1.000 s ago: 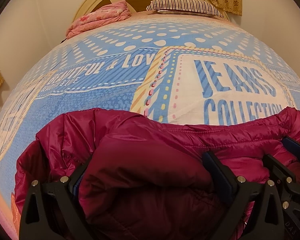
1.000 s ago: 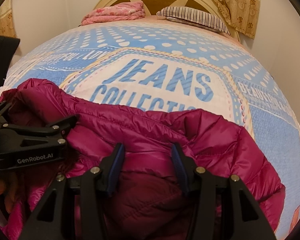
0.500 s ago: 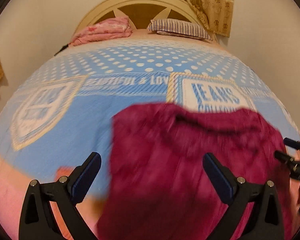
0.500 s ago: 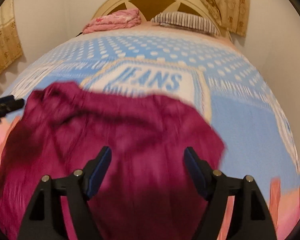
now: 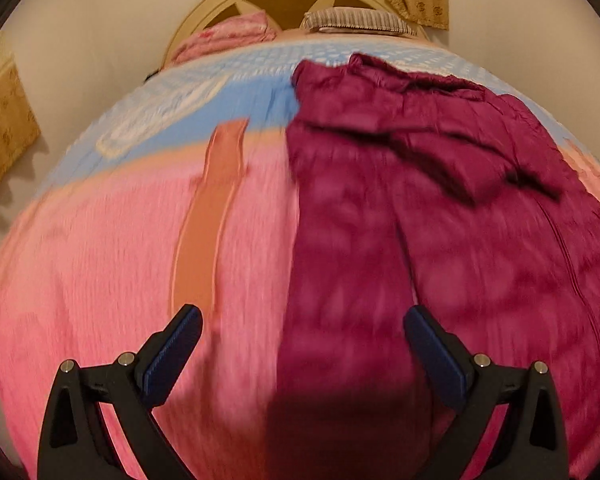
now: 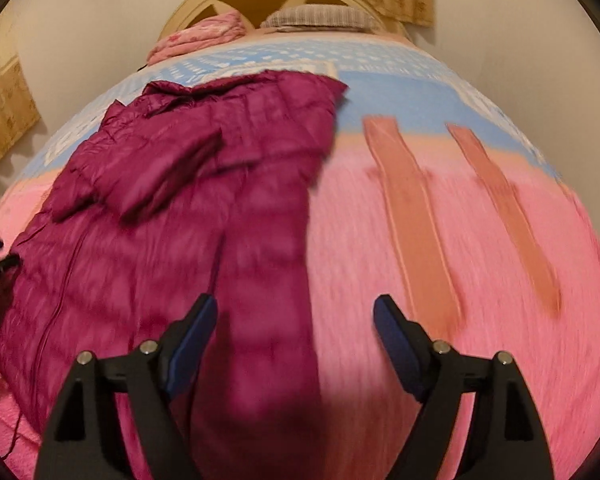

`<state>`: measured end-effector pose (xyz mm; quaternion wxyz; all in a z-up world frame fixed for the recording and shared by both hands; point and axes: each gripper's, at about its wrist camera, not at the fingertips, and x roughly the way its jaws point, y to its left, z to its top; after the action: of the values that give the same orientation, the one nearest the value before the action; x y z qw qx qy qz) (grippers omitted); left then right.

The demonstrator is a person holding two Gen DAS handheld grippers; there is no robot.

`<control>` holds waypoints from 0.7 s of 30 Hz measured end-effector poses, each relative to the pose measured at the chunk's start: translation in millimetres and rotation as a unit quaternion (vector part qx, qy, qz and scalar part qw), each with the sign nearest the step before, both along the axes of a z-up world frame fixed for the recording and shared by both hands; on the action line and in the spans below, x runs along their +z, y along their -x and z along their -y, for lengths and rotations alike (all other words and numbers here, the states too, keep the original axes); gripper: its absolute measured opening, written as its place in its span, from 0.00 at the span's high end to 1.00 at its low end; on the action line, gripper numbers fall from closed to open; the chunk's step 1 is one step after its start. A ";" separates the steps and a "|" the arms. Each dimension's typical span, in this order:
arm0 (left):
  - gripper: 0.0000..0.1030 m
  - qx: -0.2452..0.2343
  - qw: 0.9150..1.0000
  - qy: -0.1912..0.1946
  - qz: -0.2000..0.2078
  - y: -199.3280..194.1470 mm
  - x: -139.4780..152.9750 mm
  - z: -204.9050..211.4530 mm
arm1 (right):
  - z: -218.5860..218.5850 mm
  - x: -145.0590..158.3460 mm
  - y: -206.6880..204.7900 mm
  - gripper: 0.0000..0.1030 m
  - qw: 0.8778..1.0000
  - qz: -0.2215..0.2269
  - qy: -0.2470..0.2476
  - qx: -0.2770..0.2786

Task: Fold large clothes

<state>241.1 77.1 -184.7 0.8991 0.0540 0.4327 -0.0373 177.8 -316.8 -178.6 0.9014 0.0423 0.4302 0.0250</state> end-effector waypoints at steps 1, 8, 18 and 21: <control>0.01 0.002 1.000 0.005 -0.001 5.3 -2.3 -2.3 | 1.8 -1.0 8.4 0.20 1.000 -0.001 -0.005 -0.008; 0.01 0.005 0.999 0.040 -0.005 43.9 -13.0 -16.5 | 6.5 -7.5 63.3 0.19 0.999 -0.009 -0.029 -0.034; 0.13 -0.004 0.997 0.080 0.001 62.0 -16.9 -14.2 | -16.2 -15.9 95.8 0.41 0.999 0.002 -0.034 -0.014; 0.54 -0.035 0.994 0.105 -0.009 70.2 -13.0 -9.1 | -19.7 -14.3 97.8 0.81 0.997 0.006 -0.070 0.008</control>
<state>170.9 86.3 -197.6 0.8943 -0.0257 0.4319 -0.1142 80.0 -297.1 -192.8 0.8986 0.1017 0.4222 0.0631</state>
